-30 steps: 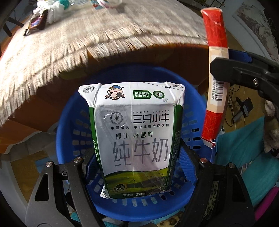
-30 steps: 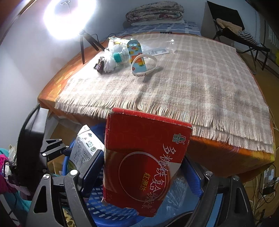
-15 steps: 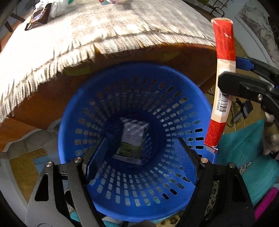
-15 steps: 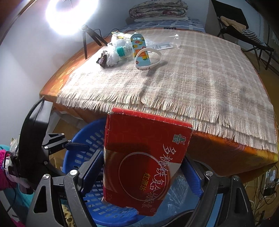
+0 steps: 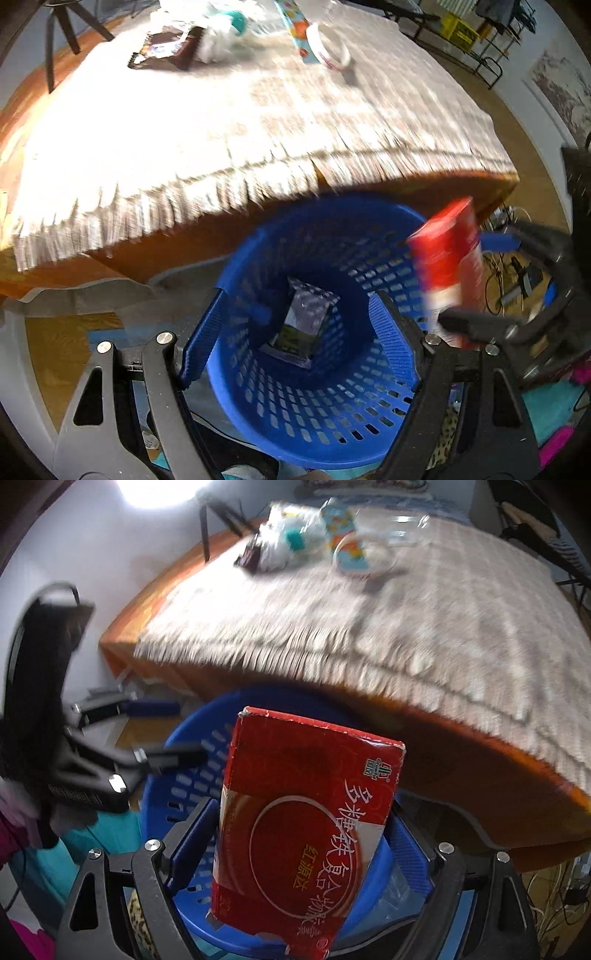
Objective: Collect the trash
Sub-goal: 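Open the right gripper to drop the red box into the blue basket, then move the left gripper to the Snickers wrapper and close on it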
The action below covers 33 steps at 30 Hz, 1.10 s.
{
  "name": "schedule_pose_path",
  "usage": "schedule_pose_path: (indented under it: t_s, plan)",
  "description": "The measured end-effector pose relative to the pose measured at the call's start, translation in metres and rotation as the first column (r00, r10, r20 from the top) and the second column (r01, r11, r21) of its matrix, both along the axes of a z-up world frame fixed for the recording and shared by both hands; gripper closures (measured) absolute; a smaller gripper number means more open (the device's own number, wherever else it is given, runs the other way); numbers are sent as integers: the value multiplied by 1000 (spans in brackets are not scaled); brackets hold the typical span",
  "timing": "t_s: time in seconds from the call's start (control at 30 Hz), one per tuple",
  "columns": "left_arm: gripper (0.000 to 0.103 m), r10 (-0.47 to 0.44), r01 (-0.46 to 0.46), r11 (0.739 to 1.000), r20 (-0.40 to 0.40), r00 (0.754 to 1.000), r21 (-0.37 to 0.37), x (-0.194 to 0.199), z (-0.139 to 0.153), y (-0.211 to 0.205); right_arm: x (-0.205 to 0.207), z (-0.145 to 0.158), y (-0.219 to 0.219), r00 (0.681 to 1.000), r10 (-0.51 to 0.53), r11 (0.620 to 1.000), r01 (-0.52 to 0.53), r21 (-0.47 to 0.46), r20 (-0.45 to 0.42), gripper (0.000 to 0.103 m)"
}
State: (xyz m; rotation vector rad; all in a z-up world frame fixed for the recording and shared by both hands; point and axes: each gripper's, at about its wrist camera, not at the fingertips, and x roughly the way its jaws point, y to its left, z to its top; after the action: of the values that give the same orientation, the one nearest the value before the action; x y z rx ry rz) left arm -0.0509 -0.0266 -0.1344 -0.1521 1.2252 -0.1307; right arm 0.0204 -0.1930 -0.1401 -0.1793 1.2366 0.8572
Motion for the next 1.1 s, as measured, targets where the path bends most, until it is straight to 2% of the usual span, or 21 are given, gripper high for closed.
schedule_pose_path:
  t_s: [0.2,0.5,0.63,0.87,1.1]
  plan:
    - [22,22,-22,1000,26,999,0,4,10,10,-3,-10,6,1000,18,999,-19,-27,-21,10]
    - [22,52,-53,999,93,994,9,21,33,21,9,-1,4,1000,-27,1000,27,1,9,10]
    - [22,94,-94,996,134,987,-9,32,45,34,18,14,5,996,-51,998,49,26,74,10]
    - [22,172,-170,985,158,972,-23,65,68,63,45,43,10,973,-97,994,82,77,211,10]
    - [22,301,-290,952,133,944,-97,106,80,103,81,56,30,958,-82,996,68,63,274,10]
